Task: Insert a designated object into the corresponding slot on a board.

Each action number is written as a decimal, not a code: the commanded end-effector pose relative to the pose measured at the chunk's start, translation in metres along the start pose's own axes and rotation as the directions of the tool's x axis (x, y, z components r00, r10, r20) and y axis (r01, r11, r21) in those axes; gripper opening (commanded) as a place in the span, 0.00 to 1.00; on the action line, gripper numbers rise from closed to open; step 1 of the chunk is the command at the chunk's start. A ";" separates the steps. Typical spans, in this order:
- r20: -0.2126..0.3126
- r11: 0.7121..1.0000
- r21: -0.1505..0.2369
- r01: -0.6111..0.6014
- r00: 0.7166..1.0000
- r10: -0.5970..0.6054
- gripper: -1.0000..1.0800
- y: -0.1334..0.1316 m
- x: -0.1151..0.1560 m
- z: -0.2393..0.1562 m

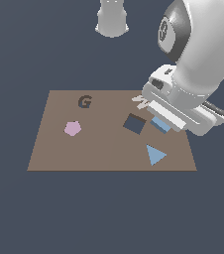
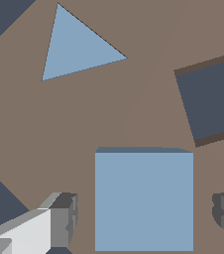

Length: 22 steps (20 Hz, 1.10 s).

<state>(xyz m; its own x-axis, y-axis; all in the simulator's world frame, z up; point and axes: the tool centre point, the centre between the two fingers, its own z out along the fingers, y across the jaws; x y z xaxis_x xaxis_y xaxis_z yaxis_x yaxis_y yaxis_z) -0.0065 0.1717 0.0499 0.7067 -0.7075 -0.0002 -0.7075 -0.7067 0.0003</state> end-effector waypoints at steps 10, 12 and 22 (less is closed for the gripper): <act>0.000 1.000 0.000 -0.002 1.000 0.002 0.96 0.000 0.000 0.016; 0.000 1.000 0.000 -0.003 1.000 0.003 0.96 0.000 0.001 0.020; 0.000 1.000 0.000 -0.003 1.000 0.003 0.00 0.000 0.001 0.020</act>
<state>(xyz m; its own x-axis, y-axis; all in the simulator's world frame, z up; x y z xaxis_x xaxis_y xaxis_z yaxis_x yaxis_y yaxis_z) -0.0055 0.1718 0.0310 0.7051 -0.7091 0.0003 -0.7091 -0.7051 -0.0015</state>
